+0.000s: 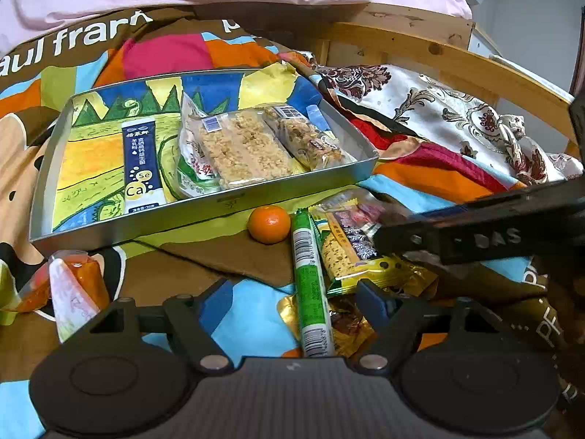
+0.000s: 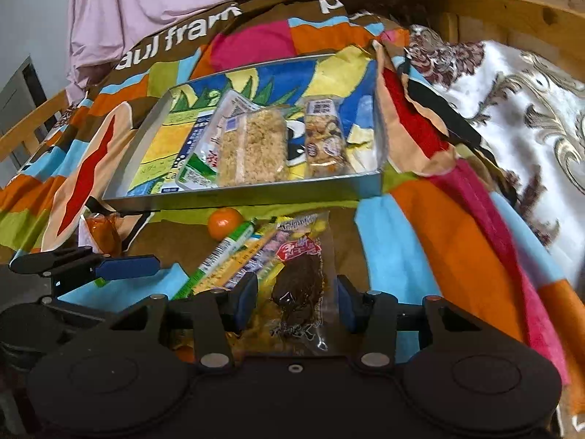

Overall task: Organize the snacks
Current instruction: 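Grasp the green stick with the left gripper while the right grasps the brown jerky bag, then lift the green stick with the left gripper while the right lifts the jerky bag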

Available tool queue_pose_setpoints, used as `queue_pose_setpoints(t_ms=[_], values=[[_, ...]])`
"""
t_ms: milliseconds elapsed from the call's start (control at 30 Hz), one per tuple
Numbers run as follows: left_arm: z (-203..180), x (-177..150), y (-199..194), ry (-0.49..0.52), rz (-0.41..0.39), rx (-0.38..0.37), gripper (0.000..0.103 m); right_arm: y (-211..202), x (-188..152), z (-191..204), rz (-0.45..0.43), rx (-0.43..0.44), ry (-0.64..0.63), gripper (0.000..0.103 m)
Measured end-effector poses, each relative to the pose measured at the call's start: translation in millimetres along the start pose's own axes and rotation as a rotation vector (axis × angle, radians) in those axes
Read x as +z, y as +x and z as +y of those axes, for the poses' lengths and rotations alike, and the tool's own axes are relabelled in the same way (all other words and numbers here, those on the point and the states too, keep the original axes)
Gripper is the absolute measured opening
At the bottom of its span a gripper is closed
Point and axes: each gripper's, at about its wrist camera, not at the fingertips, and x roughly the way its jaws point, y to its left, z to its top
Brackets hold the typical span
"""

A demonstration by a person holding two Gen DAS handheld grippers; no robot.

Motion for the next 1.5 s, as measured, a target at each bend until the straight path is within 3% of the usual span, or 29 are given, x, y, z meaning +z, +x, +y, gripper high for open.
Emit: queue_pose_setpoints(t_ms=[233,400,533,667,800,900,1233,1400,1500], values=[[10.0,-1.4,0.4,-0.081,0.018,-0.018,0.074,4.8,-1.2,0.3,0.019,-0.022,-0.02,0.05],[9.7,-6.5,2.0,-0.031,0.061,0.021,0.074,7.4,-1.2,0.2,0.017,-0.031,-0.026,0.05],[6.2,-6.0,8.4,-0.033,0.081,0.049,0.072,11.1,0.1,-0.4,0.011,-0.051,-0.025,0.059],[-1.3,-0.4,12.6,-0.015,0.075,0.065,0.071,17.1,1.5,-3.3,0.022,-0.034,0.001,0.061],[-3.3,3.4,18.0,-0.032,0.087,0.079,0.071,17.3,1.2,-2.4,0.023,-0.021,0.003,0.05],[-0.5,4.0,19.0,-0.062,0.098,0.076,0.071,15.4,1.0,-0.5,0.023,-0.014,-0.002,0.049],[-3.8,6.2,6.1,-0.057,0.124,0.06,0.027,2.6,-6.0,2.3,0.039,0.024,-0.016,0.049],[-4.3,2.4,1.9,-0.058,0.133,0.048,0.024,5.5,-5.6,-2.2,0.047,0.035,0.022,0.052],[-1.1,4.1,5.7,-0.09,0.137,0.049,0.03,8.6,-5.7,-5.5,0.052,0.046,0.052,0.054]])
